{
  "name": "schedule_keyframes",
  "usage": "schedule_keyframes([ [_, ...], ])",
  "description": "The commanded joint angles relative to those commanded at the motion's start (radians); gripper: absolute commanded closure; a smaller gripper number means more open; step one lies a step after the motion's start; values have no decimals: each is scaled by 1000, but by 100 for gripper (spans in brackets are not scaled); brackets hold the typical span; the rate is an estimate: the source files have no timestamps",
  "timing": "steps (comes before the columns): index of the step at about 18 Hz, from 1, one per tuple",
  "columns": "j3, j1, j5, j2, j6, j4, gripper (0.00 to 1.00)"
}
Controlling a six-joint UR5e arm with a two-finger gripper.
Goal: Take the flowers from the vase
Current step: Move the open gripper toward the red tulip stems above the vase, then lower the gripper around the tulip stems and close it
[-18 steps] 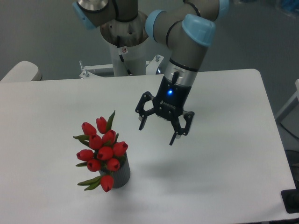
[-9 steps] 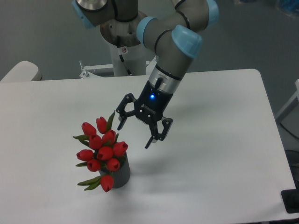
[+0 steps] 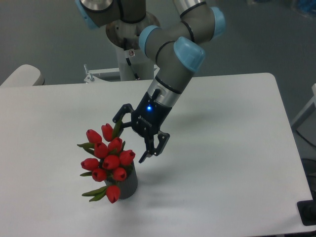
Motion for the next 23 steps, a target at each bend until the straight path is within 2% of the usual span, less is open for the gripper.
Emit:
schedule_keyframes([
  [3,8,-9,-6,-21,8,8,0],
  [5,23,-25,-21,-47,2,35,0],
  [12,35,-38,-32,-67,2,37,0],
  [13,38,-37,-34,-68,0,35,9],
  [15,41,-37,-34,-71,0,37,34],
  [17,46,-37,-34,-72,2,35,50],
  [20,52,-35,-37,-75,3,35,61],
  [23,57,-34,-55,-75,5,35,64],
])
